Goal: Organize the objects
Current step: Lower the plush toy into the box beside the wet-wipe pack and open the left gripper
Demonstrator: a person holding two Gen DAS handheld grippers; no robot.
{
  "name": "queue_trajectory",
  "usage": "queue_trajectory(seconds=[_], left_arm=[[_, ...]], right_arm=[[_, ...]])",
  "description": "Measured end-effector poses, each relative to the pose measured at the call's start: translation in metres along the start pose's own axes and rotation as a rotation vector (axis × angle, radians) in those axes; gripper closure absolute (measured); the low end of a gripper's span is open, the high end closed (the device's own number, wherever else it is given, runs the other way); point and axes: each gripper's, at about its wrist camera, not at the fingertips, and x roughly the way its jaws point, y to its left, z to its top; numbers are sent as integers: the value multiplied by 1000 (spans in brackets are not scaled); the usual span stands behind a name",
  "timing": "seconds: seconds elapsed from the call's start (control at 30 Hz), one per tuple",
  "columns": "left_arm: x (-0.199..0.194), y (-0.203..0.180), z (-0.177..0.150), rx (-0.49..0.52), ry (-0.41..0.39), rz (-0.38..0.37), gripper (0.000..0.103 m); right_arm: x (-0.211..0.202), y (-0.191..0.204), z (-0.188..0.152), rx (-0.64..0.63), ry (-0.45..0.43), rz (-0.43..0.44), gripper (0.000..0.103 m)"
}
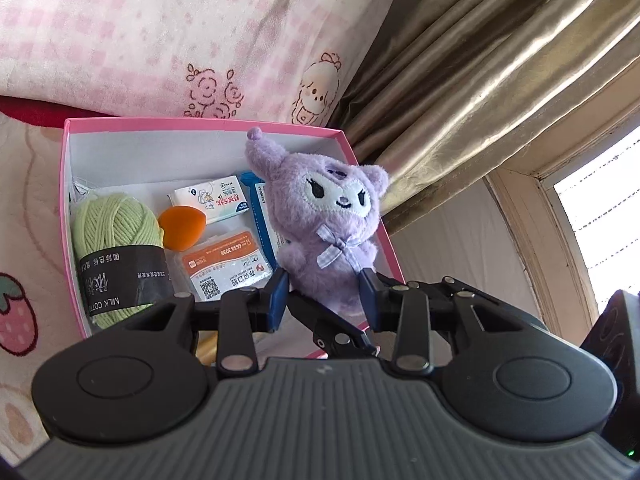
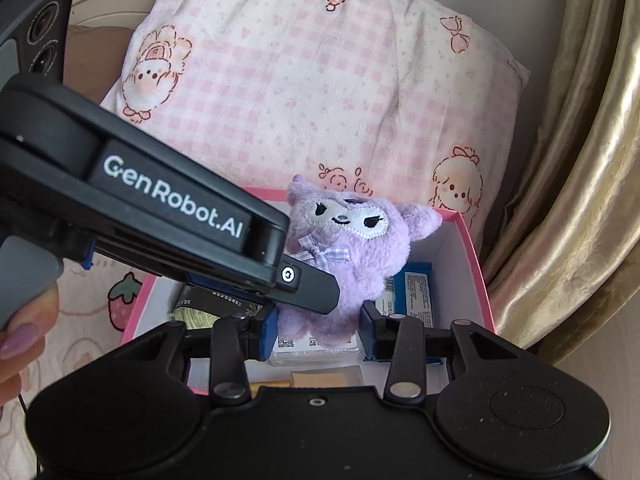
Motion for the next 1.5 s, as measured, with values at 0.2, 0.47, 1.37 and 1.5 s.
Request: queue_trajectory(seconds=[0.2, 0.47, 1.37, 1.5], left_arm=[[50, 23, 5, -84, 93, -62, 67], [82, 33, -1, -59, 99, -56, 67], [55, 36, 6, -23, 11, 149, 66], [38, 22, -5, 8, -34, 248, 66]], right_arm=[[37, -22, -7, -25, 90, -43, 58], [73, -49, -19, 74, 167, 20, 59], [110, -49, -18, -35, 144, -31, 70], [115, -49, -11, -90, 118, -47, 71]])
